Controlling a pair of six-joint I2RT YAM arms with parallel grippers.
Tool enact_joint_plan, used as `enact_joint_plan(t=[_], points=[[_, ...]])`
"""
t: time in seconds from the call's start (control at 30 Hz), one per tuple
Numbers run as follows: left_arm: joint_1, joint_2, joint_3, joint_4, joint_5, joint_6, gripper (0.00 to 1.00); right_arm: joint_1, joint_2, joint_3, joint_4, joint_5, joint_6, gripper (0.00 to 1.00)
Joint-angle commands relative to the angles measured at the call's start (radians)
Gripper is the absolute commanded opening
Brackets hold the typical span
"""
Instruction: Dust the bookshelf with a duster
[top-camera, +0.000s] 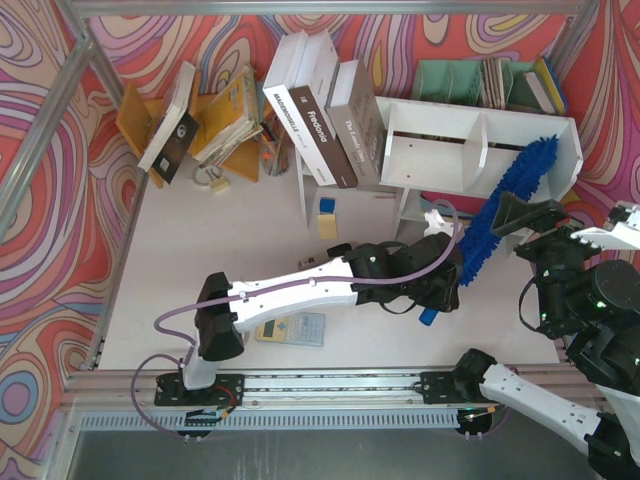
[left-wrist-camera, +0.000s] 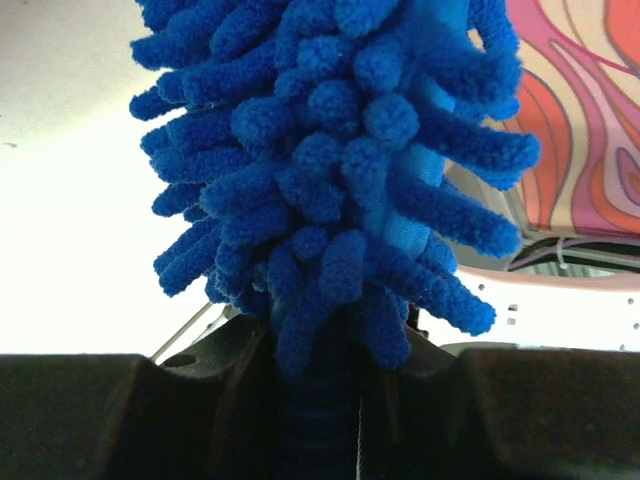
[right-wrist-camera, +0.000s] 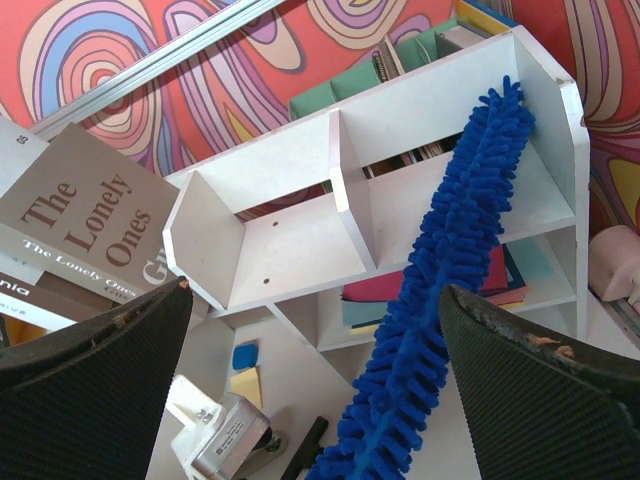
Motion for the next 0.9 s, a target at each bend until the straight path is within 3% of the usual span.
enact_joint_plan(t=[0.0,0.3,0.6,0.77,0.87], points=[[0.013,-0.075,-0.065,-0.053,-0.109,0.033,0.00,-0.002,-0.004,0.002,0.004,0.012,0.009,0.99],[0.012,-0.118,-0.104,-0.086,-0.187,0.073,0.00,-0.003,-0.003,-0.011,0.010,0.009,0.016,0.99],[-0.025,0.072,0.184,-0.204,-0.104,0.119,0.00,-0.003,0.003,-0.005,0.003,0.007,0.023,0.98],[-0.047,0.157,0.349,-0.318,-0.128,0.156,0.00,-0.002,0.005,-0.013,0.002,0.005,0.030,0.99],[-0.048,0.161,0.357,-0.360,-0.164,0.170,0.00,-0.002,0.003,-0.015,0.001,0.005,0.031,0.99]])
